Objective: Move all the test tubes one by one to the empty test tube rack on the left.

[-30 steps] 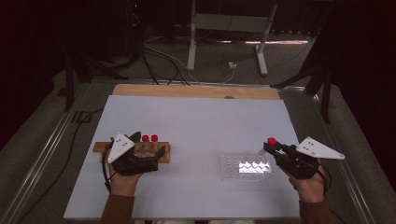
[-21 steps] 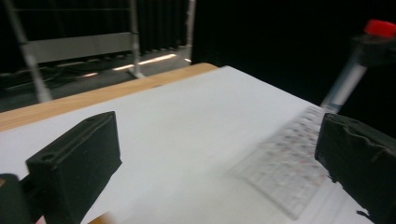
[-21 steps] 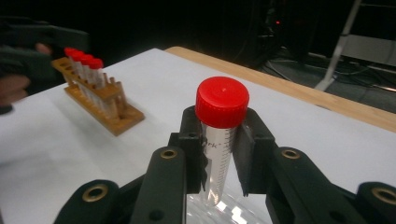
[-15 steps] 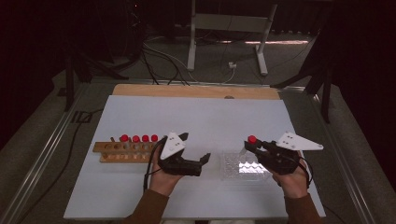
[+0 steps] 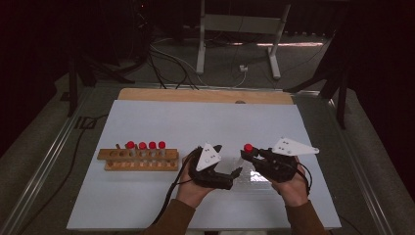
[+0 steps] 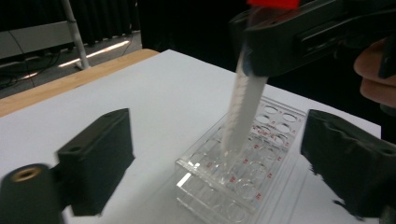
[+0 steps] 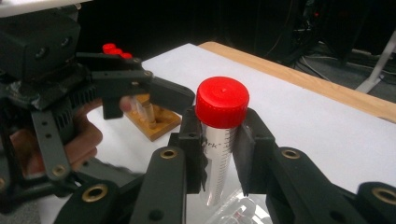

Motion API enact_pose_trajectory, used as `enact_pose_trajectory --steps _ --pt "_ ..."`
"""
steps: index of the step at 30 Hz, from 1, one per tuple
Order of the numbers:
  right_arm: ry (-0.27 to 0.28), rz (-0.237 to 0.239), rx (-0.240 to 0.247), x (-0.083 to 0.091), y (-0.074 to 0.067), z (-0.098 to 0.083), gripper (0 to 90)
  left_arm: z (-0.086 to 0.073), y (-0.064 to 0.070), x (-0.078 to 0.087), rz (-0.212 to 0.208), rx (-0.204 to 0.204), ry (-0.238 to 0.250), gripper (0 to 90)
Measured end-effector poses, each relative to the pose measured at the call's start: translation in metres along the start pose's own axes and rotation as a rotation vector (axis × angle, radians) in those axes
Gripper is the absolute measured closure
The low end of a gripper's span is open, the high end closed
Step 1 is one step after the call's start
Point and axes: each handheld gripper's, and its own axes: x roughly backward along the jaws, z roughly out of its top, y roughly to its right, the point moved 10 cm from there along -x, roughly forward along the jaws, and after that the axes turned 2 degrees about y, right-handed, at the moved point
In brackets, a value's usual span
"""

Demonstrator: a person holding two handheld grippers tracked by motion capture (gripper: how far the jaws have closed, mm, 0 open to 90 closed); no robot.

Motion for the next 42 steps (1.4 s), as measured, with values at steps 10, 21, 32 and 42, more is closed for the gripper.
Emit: enact_pose_trajectory --steps 10,21,32,42 --pt "-0.02 0.027 -0.01 -0.011 -0.007 -0.004 74.0 0.001 0.004 -0.006 0.013 -0.043 0.011 37.5" --pt "-0.02 0.047 -0.019 -0.012 -0.009 -0.005 73.9 -0.004 0.01 -0.009 -0.015 -0.09 0.005 75.4" --pt "0.038 0.034 -0.025 0.008 0.001 -0.002 40.3 -0.01 -0.01 0.0 0.032 -0.042 0.004 75.9" --pt "0.05 -0.1 -0.043 0.025 0.032 -0.023 13.5 -0.01 -0.039 0.036 0.1 -0.003 0.031 75.9"
